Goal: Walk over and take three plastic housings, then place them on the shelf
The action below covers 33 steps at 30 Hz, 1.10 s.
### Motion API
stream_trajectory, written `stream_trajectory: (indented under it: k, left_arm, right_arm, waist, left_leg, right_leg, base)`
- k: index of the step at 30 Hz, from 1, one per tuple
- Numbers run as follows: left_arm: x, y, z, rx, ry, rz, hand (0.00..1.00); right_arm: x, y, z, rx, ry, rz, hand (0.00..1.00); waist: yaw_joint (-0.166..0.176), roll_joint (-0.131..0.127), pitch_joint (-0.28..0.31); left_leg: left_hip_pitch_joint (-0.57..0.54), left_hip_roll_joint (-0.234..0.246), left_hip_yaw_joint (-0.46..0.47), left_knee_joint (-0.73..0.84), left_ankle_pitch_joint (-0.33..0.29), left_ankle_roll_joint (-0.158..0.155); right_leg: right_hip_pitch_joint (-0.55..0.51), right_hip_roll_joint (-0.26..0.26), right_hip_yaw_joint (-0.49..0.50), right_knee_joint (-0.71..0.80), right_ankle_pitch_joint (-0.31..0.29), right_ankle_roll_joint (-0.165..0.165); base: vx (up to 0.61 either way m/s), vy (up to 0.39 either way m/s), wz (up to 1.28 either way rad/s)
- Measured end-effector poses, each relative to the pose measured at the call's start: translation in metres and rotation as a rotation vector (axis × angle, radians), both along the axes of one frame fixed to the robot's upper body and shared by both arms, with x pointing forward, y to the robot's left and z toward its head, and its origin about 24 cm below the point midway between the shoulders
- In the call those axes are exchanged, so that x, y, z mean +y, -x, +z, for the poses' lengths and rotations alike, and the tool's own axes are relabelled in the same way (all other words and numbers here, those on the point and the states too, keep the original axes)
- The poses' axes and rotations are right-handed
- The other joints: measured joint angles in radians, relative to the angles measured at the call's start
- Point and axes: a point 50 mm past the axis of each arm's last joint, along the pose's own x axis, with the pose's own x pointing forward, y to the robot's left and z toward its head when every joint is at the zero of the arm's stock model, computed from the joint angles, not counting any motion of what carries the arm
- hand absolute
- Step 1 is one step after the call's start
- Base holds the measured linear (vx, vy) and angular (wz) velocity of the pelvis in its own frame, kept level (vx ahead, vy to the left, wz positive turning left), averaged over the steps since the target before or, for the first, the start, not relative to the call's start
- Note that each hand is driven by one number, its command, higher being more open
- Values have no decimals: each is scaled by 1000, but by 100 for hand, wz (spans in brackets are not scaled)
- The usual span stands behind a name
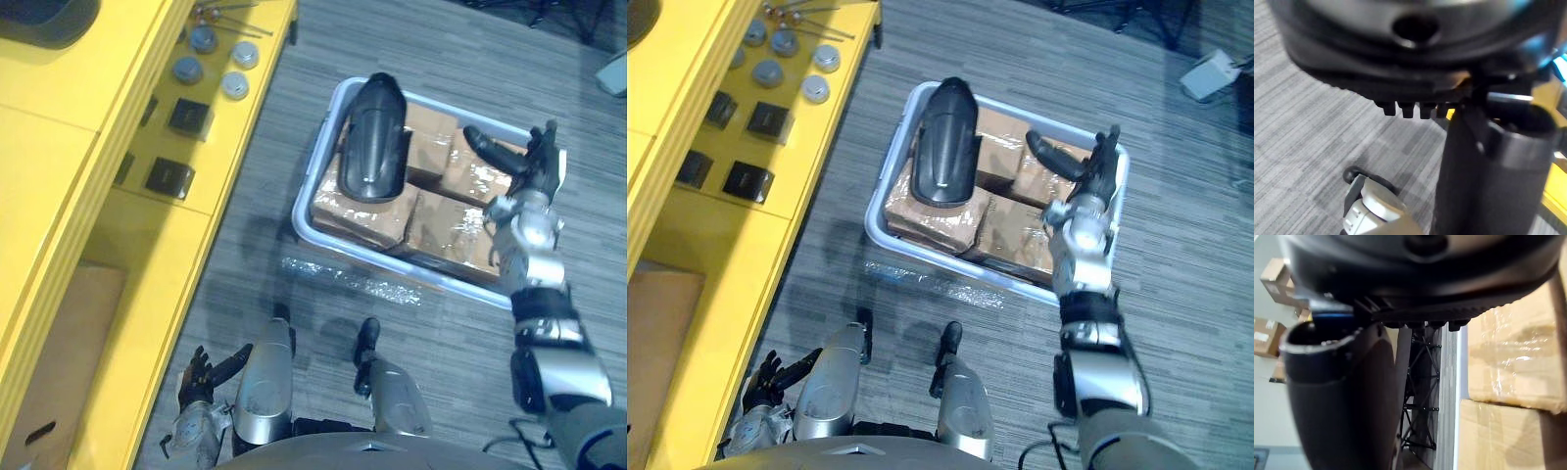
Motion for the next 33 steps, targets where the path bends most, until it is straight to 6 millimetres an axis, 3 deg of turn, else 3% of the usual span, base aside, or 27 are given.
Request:
stream_trajectory:
  k: [5, 10, 15, 16, 22, 24, 28, 31, 33]
  left_arm:
    - [-9, 2, -6, -4, 70, 53, 100]
    - [-15, 4, -9, -1, 97, 26, 100]
    - [-21, -7, -7, -35, 130, -1, 100]
    - [-21, -8, -7, -37, 130, -10, 100]
    - [-22, -10, -7, -41, 144, -8, 100]
    - [-22, -11, -7, -41, 153, -4, 100]
    - [-22, -17, -6, -42, 147, -21, 100]
    - [-24, -22, -4, -53, 145, -42, 100]
    - [-25, -23, -4, -55, 148, -44, 100]
  right_arm:
    - [-5, -17, 16, 108, 33, -8, 100]
    - [-14, -17, 5, 217, 29, -26, 100]
    - [-22, -19, 28, 215, 145, -8, 100]
    - [-20, -20, 29, 224, 177, -2, 0]
    - [-20, -20, 21, 409, 389, -18, 0]
    - [-32, -18, 30, 504, 542, -48, 0]
    - [-43, -18, 45, 637, 683, -76, 0]
    - [-49, -14, 44, 749, 745, -122, 0]
    - [-51, -12, 32, 843, 678, -98, 0]
  waist:
    - [50, 47, 25]
    - [80, 59, 30]
    - [98, 81, 39]
    - [101, 82, 39]
    - [102, 83, 39]
    - [103, 83, 39]
    - [111, 83, 39]
    - [132, 85, 38]
    - [142, 86, 37]
  left_leg:
    - [-55, -3, -36, 25, 9, 0]
    - [-75, -20, -61, 39, 16, 2]
    - [-118, -20, -81, 71, 22, -4]
    - [-120, -19, -81, 71, 25, -6]
    - [-129, -13, -94, 65, 36, -15]
    - [-140, -13, -100, 61, 43, -17]
    - [-138, -12, -108, 33, 64, -24]
    - [-133, -8, -114, 13, 75, -33]
    - [-133, -9, -125, -4, 85, -39]
  right_leg:
    - [-52, -6, -56, 63, -14, -11]
    - [-85, -33, -102, 145, -57, -15]
    - [-130, -46, -122, 210, -79, -22]
    - [-136, -46, -122, 215, -80, -24]
    - [-146, -43, -134, 227, -86, -32]
    - [-152, -43, -145, 226, -85, -33]
    - [-156, -43, -158, 221, -86, -35]
    - [-157, -40, -168, 218, -89, -41]
    - [-157, -40, -182, 219, -95, -49]
  base:
    - [-27, -3, 19]
    - [-33, -15, 19]
    - [-74, -3, 7]
    - [-61, -10, 0]
    - [-38, -14, 3]
    - [-14, -7, 8]
    - [7, -24, 8]
    - [29, -58, 7]
    - [26, -49, 14]
